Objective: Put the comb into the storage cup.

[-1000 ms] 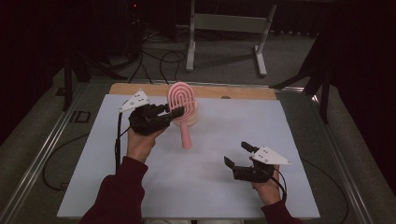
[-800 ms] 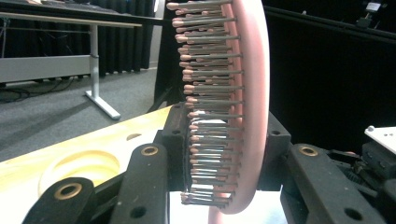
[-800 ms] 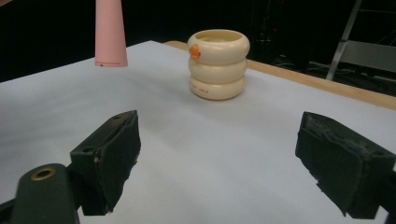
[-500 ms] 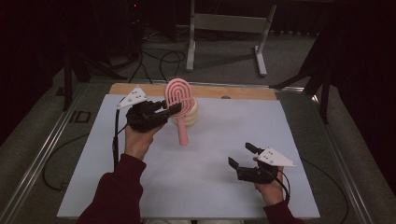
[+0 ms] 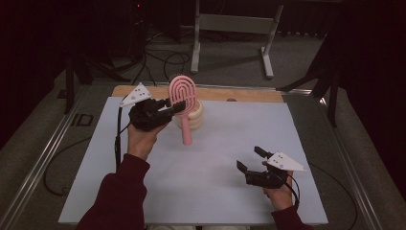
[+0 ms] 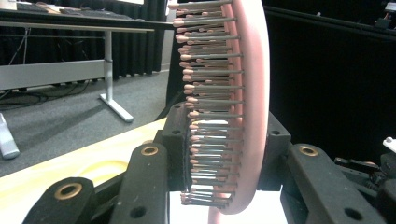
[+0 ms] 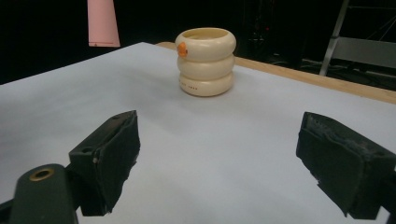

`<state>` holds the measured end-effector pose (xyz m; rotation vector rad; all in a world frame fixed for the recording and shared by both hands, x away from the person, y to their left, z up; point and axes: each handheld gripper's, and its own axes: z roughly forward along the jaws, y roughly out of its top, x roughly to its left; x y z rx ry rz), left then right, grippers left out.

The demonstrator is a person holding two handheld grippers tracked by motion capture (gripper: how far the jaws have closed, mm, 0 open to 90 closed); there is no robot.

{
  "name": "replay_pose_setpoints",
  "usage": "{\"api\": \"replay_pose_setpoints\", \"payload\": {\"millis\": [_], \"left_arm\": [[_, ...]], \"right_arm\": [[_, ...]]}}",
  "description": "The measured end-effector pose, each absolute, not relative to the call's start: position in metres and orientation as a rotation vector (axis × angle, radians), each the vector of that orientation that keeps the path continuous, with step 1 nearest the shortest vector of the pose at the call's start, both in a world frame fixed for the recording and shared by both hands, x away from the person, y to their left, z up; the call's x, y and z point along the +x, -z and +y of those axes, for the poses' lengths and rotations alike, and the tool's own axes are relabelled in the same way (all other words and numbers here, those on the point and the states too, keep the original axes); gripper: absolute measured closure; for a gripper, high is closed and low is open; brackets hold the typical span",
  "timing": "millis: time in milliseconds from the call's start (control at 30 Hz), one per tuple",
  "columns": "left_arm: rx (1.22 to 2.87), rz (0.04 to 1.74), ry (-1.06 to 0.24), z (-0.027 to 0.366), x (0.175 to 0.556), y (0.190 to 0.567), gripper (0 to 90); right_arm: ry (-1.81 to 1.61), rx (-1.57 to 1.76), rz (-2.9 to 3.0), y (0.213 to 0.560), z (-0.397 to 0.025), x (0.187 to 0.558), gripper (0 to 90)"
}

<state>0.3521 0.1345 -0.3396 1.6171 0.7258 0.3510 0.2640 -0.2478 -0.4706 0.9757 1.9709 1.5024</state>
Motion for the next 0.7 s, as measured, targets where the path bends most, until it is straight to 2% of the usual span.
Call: {"api": "replay_pose_setpoints", "payload": {"millis": [700], "left_arm": [[1.617,0.742,-0.385,0.135,0.359,0.329,64.5]], "right_arm": [[-1.511,0.970,1.970,0.470,-0.248,0.264,13.5]]}}
